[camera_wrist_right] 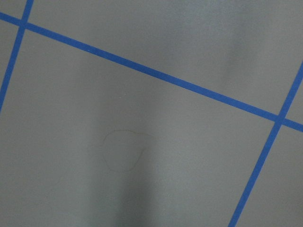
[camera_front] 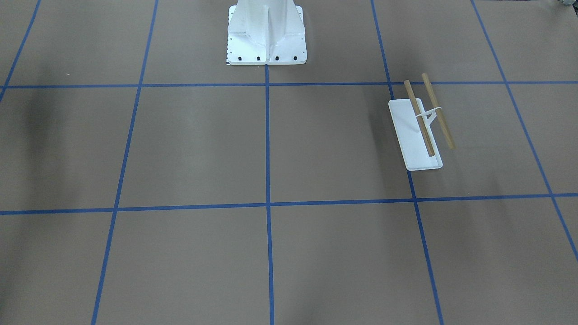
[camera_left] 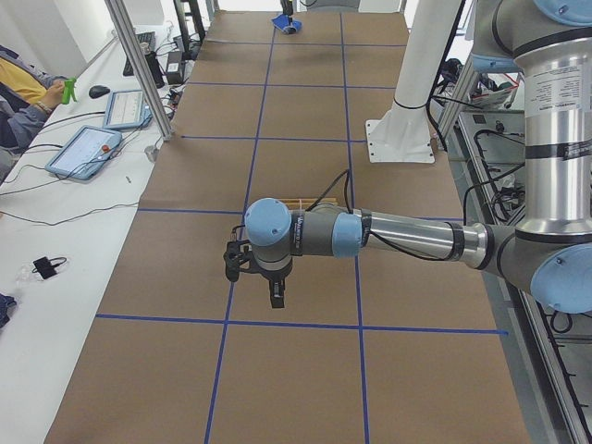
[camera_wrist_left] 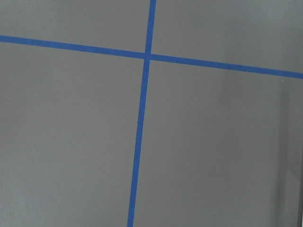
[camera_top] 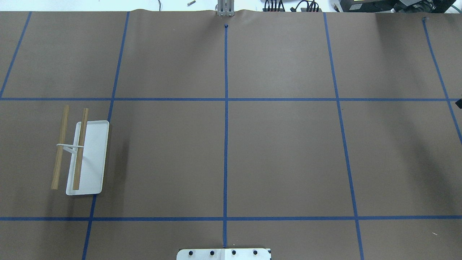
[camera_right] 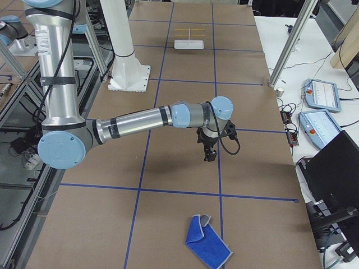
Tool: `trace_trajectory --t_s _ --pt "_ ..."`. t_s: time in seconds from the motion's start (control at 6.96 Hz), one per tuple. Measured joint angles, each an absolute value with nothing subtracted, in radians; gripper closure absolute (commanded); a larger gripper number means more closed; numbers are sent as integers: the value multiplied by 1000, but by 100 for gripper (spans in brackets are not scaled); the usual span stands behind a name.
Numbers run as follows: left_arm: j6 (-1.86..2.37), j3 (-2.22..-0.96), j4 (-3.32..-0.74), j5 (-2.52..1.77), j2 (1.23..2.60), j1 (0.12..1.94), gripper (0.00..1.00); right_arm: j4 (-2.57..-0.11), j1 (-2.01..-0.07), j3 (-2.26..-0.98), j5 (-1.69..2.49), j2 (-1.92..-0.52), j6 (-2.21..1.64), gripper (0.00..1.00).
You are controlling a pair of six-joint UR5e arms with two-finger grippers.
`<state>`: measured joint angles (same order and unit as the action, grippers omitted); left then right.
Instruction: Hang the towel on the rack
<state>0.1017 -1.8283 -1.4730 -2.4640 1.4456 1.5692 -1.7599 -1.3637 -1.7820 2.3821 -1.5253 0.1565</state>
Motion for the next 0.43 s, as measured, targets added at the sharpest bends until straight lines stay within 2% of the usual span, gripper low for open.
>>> trace_trajectory --t_s 0.43 --pt "99 -1835 -1501 -2465 1438 1569 2 -1758 -1364 -1804 2440 -1552 147 0"
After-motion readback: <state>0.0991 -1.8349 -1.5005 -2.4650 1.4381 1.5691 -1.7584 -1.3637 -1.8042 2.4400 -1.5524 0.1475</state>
